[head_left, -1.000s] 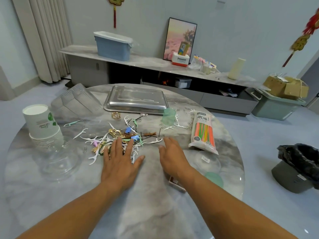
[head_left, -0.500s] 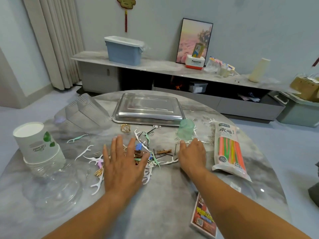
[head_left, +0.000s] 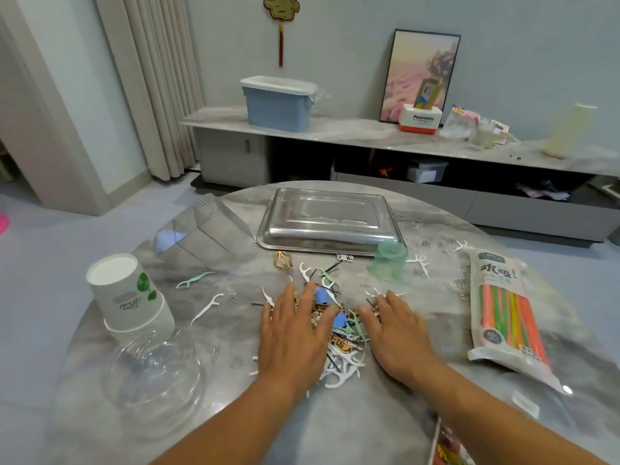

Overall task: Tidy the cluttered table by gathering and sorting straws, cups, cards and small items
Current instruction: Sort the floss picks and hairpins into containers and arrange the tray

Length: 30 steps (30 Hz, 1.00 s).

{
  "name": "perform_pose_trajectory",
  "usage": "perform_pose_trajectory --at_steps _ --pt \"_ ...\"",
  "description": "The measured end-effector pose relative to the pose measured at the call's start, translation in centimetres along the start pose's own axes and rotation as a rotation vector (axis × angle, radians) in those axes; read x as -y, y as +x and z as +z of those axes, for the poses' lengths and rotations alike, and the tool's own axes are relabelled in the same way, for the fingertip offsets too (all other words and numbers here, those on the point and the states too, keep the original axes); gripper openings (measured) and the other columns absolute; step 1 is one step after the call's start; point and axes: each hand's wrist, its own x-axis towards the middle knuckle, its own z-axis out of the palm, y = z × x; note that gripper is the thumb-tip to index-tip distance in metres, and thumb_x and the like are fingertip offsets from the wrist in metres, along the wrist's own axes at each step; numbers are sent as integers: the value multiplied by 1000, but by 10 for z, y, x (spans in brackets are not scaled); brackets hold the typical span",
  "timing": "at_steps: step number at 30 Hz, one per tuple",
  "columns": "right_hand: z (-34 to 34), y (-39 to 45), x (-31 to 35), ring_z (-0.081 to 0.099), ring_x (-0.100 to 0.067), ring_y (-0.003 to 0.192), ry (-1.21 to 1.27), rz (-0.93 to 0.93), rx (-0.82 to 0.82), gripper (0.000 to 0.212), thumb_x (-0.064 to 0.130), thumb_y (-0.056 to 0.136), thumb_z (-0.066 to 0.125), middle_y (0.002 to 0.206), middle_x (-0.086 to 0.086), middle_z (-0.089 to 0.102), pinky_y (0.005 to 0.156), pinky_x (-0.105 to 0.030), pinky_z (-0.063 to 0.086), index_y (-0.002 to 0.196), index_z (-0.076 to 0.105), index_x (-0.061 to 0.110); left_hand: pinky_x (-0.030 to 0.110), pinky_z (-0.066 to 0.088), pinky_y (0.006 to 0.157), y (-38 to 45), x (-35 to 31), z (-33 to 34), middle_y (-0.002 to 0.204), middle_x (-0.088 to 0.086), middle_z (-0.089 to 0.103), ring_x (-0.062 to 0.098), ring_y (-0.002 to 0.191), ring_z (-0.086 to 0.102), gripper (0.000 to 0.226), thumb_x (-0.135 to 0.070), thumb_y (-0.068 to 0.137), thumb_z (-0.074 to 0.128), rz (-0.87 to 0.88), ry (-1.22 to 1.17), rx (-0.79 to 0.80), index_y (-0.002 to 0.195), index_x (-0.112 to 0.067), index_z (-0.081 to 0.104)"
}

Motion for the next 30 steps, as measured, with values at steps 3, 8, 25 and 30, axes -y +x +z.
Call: perform_pose_trajectory --at_steps 3,8,25,30 --pt "-5 -7 18 48 -28 125 99 -116 31 50 55 103 22 122 -5 58 101 -43 40 113 59 23 42 -2 127 2 7 -10 166 -4 22 16 154 10 71 -68 96 2 -33 58 -178 156 -37 24" --pt "-17 -2 32 48 -19 132 335 -53 -166 55 58 101 34 140 1 54 109 -37 38 137 58 23 47 -4 126 31 39 -26 169 16 1 31 156 -5 71 -62 100 22 -435 84 -237 161 -26 13" --pt "-6 3 5 10 -9 155 239 -72 -12 77 77 88 12 165 13 24 126 -37 4 155 31 44 46 -5 126 58 60 -24 170 2 -1 21 156 -7 72 -64 101 6 -236 199 47 162 -26 10" --pt "-9 -2 8 11 -7 154 264 -90 10 75 74 89 11 165 15 24 126 -37 3 155 30 44 35 -2 126 21 35 -20 169 -10 14 8 155 4 63 -61 104 10 6 -5 157 160 -33 19"
